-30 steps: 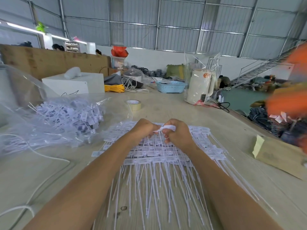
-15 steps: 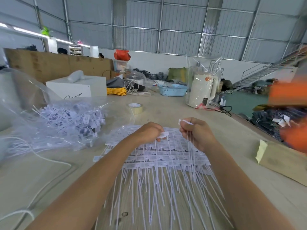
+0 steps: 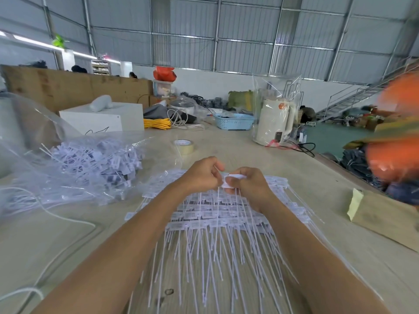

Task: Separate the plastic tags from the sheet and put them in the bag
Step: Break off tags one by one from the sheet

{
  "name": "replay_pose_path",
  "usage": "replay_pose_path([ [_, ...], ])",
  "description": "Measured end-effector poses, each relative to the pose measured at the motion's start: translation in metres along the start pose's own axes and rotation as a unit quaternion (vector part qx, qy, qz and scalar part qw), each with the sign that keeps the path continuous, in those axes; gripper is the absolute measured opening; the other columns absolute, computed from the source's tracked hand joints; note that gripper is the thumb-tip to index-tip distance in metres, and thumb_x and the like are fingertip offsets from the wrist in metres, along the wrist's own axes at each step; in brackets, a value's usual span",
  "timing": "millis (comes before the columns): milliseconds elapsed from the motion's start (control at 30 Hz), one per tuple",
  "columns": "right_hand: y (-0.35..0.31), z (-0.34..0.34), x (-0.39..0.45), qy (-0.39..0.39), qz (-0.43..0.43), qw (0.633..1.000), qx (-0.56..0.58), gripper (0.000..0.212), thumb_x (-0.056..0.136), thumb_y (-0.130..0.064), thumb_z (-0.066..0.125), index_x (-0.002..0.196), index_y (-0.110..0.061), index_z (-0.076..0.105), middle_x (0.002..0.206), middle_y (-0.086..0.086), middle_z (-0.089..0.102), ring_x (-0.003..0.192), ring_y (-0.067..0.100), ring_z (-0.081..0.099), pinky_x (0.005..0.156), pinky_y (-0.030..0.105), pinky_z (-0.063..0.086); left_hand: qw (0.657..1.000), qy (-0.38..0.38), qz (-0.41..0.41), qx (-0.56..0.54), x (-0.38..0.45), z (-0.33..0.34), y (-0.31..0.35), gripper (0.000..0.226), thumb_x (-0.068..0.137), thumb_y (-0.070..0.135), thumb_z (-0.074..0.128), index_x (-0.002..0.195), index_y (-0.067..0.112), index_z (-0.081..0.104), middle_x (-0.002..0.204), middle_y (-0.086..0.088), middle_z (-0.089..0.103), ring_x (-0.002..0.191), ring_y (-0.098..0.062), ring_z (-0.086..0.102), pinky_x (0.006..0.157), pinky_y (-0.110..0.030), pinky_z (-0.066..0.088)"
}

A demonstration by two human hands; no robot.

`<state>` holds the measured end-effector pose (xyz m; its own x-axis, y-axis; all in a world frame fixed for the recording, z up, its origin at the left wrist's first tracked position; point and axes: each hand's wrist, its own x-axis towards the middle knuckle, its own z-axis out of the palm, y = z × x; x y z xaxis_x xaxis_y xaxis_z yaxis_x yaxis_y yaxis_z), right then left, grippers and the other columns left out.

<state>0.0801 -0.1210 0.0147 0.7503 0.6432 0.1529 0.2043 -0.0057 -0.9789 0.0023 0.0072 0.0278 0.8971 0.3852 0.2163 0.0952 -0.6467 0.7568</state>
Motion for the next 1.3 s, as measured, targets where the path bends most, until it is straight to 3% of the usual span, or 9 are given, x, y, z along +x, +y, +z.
replay_pose_path([
  [167, 0.0, -0.003, 0.003, 0.034, -0.043, 0.998, -0.011, 0.012, 0.084, 0.007, 0.061, 0.075, 0.001, 0.057, 0.07, 0.017, 0.062, 0.065, 0.029, 0.06, 0.071, 0.041, 0.054, 0.998, 0.008, -0.048, 0.042, 0.0, -0.003, -0.007, 0.025, 0.087, 0.032, 0.065, 0.073, 0.011, 0.067, 0.075, -0.005, 0.063, 0.072, -0.018, 0.057, 0.068, -0.028, 0.042],
  [300, 0.002, 0.0, 0.003, 0.017, -0.053, 0.998, 0.004, 0.005, 0.083, 0.009, 0.061, 0.081, 0.005, 0.061, 0.074, 0.015, 0.062, 0.062, 0.02, 0.063, 0.062, 0.028, 0.058, 0.997, 0.014, -0.071, -0.022, -0.002, -0.001, -0.008, 0.035, 0.088, 0.027, 0.063, 0.058, 0.01, 0.058, 0.061, -0.003, 0.063, 0.06, -0.014, 0.059, 0.066, -0.025, 0.046],
  [433, 0.003, -0.002, 0.0, -0.003, -0.025, 0.999, -0.02, 0.006, 0.082, 0.004, 0.065, 0.085, 0.008, 0.065, 0.092, 0.033, 0.065, 0.078, 0.034, 0.068, 0.082, 0.045, 0.055, 0.997, 0.043, -0.055, -0.026, -0.002, 0.0, -0.008, 0.031, 0.086, 0.025, 0.067, 0.065, 0.004, 0.06, 0.063, -0.005, 0.059, 0.062, -0.016, 0.057, 0.071, -0.032, 0.048],
  [600, -0.002, -0.003, -0.007, -0.042, 0.009, 0.999, -0.021, 0.015, 0.084, 0.002, 0.065, 0.093, 0.013, 0.063, 0.074, 0.017, 0.065, 0.058, 0.016, 0.065, 0.049, 0.022, 0.053, 0.997, 0.039, -0.056, 0.037, -0.003, 0.002, -0.004, 0.03, 0.086, 0.027, 0.065, 0.062, 0.011, 0.059, 0.067, -0.005, 0.059, 0.067, -0.019, 0.054, 0.071, -0.034, 0.046],
  [733, -0.009, 0.002, -0.008, -0.026, 0.042, 0.998, -0.038, 0.019, 0.088, 0.003, 0.06, 0.069, -0.002, 0.059, 0.071, 0.017, 0.061, 0.059, 0.023, 0.06, 0.048, 0.03, 0.056, 0.996, 0.028, -0.079, 0.015, -0.004, 0.0, -0.001, 0.033, 0.086, 0.022, 0.064, 0.058, 0.009, 0.053, 0.056, -0.004, 0.046, 0.053, -0.017, 0.042, 0.057, -0.026, 0.03],
  [867, -0.007, 0.001, -0.007, 0.001, -0.002, 0.996, -0.091, 0.012, 0.088, 0.001, 0.06, 0.077, -0.002, 0.056, 0.067, 0.014, 0.06, 0.054, 0.019, 0.06, 0.05, 0.032, 0.055, 0.996, 0.022, -0.085, -0.002, -0.005, 0.0, 0.001, 0.032, 0.085, 0.017, 0.063, 0.057, 0.007, 0.05, 0.056, -0.004, 0.039, 0.057, -0.019, 0.038, 0.058, -0.027, 0.027],
  [1067, -0.009, 0.008, -0.006, 0.054, -0.089, 0.979, -0.175, 0.013, 0.084, 0.001, 0.061, 0.077, -0.006, 0.053, 0.067, 0.01, 0.056, 0.043, 0.009, 0.055, 0.038, 0.014, 0.04, 0.99, 0.017, -0.136, -0.044, -0.003, -0.003, 0.006, 0.038, 0.081, 0.004, 0.059, 0.051, 0.011, 0.037, 0.054, -0.005, 0.034, 0.05, -0.018, 0.031, 0.053, -0.027, 0.023],
  [1200, -0.015, 0.013, -0.008, 0.05, -0.136, 0.973, -0.181, 0.027, 0.083, 0.004, 0.06, 0.067, -0.015, 0.049, 0.071, 0.012, 0.055, 0.051, 0.014, 0.055, 0.04, 0.011, 0.04, 0.976, -0.032, -0.191, -0.1, -0.007, -0.015, 0.009, 0.036, 0.084, 0.013, 0.056, 0.052, 0.015, 0.041, 0.046, 0.001, 0.029, 0.043, -0.013, 0.022, 0.047, -0.024, 0.016],
  [1300, -0.018, -0.002, -0.004, 0.105, -0.138, 0.969, -0.175, 0.012, 0.085, 0.003, 0.06, 0.079, -0.007, 0.056, 0.079, 0.011, 0.057, 0.061, 0.017, 0.059, 0.044, 0.014, 0.045, 0.935, -0.152, -0.223, -0.23, -0.009, -0.025, 0.005, 0.04, 0.086, 0.01, 0.048, 0.049, 0.019, 0.035, 0.042, 0.006, 0.024, 0.035, -0.008, 0.017, 0.043, -0.02, 0.012],
])
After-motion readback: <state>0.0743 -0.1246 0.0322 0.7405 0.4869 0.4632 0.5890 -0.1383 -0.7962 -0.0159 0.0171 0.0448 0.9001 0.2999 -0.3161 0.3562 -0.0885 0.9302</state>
